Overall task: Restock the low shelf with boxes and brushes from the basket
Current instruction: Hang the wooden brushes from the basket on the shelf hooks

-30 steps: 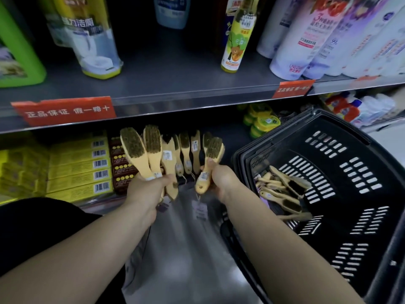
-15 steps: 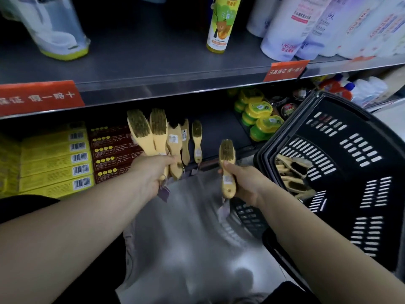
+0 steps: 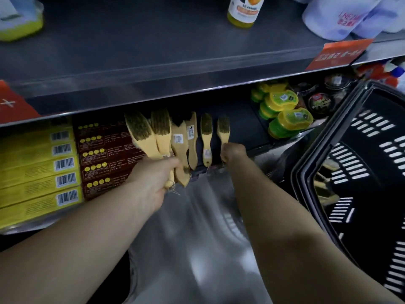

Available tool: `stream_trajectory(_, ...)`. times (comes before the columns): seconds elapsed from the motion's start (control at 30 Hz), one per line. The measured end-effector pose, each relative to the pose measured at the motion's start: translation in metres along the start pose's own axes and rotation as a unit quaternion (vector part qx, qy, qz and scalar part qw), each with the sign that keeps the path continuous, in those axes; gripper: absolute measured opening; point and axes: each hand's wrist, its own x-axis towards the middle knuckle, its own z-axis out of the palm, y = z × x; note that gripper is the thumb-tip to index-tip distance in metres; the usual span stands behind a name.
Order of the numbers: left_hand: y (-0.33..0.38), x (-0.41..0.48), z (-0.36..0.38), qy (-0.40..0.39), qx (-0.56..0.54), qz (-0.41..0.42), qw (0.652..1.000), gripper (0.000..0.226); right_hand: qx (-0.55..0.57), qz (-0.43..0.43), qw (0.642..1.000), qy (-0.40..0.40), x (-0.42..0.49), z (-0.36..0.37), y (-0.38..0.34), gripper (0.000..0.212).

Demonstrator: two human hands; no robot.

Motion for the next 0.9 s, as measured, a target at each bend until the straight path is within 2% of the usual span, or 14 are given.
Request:
stream_trajectory(0.07, 0.0, 0.006, 0.002, 0.01, 0.006, 0.002, 1.0, 0.025, 0.148, 0.021, 0.989, -0.016, 0.011, 0.005, -0.003, 0.018)
stream_trajectory(0.13, 0.001, 0.01, 0.007, 0.013, -0.001, 0.009, 1.0, 0.025, 0.169, -0.023, 0.985, 0.003, 0.022, 0.004, -0.003, 0.033)
stream_trajectory(0.17, 0.002, 0.011, 0.01, 0.012, -0.007, 0.01, 1.0, 0.025, 0.203, -0.006, 0.979, 0.0, 0.024, 0.003, -0.003, 0.035)
stream_trajectory(0.23, 0.002, 0.012, 0.016, 0.009, -0.008, 0.011, 1.0, 0.028, 0.197, -0.004, 0.98, -0.031, 0.031, 0.005, 0.003, 0.03)
stream_trajectory(0.33, 0.0, 0.013, 0.025, 0.005, 0.003, 0.015, 1.0, 0.025, 0.206, -0.015, 0.978, 0.008, 0.035, 0.008, 0.013, 0.012)
stream_trajectory(0.47, -0.004, 0.012, 0.028, 0.001, 0.006, 0.008, 1.0, 0.024, 0.216, -0.017, 0.976, 0.0, 0.034, 0.01, 0.021, 0.02)
stream_trajectory(0.53, -0.004, 0.011, 0.026, -0.003, 0.004, 0.007, 1.0, 0.024, 0.17, -0.041, 0.983, 0.051, 0.027, 0.003, 0.02, 0.017)
stream_trajectory(0.6, -0.003, 0.011, 0.025, -0.003, -0.003, 0.003, 1.0, 0.024, 0.182, -0.077, 0.977, 0.078, 0.013, -0.006, 0.018, 0.015)
stream_trajectory(0.63, -0.002, 0.011, 0.025, -0.002, -0.007, 0.0, 1.0, 0.024, 0.212, -0.09, 0.973, 0.036, 0.001, -0.01, 0.015, 0.023)
stream_trajectory(0.67, -0.001, 0.011, 0.026, -0.002, -0.01, -0.001, 1.0, 0.025, 0.249, -0.098, 0.962, -0.052, -0.011, -0.013, 0.01, 0.033)
stream_trajectory(0.73, -0.001, 0.01, 0.028, -0.007, -0.013, 0.004, 1.0, 0.026, 0.314, -0.12, 0.903, -0.269, -0.033, -0.016, 0.0, 0.041)
stream_trajectory(0.77, -0.001, 0.009, 0.029, -0.009, -0.012, 0.01, 1.0, 0.027, 0.343, -0.136, 0.864, -0.342, -0.041, -0.016, -0.005, 0.038)
stream_trajectory(0.83, -0.002, 0.008, 0.032, -0.001, -0.01, 0.021, 1.0, 0.033, 0.384, -0.173, 0.816, -0.397, -0.047, -0.018, -0.011, 0.018)
stream_trajectory(0.9, -0.002, 0.009, 0.034, 0.012, -0.02, 0.032, 0.999, 0.038, 0.414, -0.18, 0.818, -0.358, -0.046, -0.023, -0.014, 0.013)
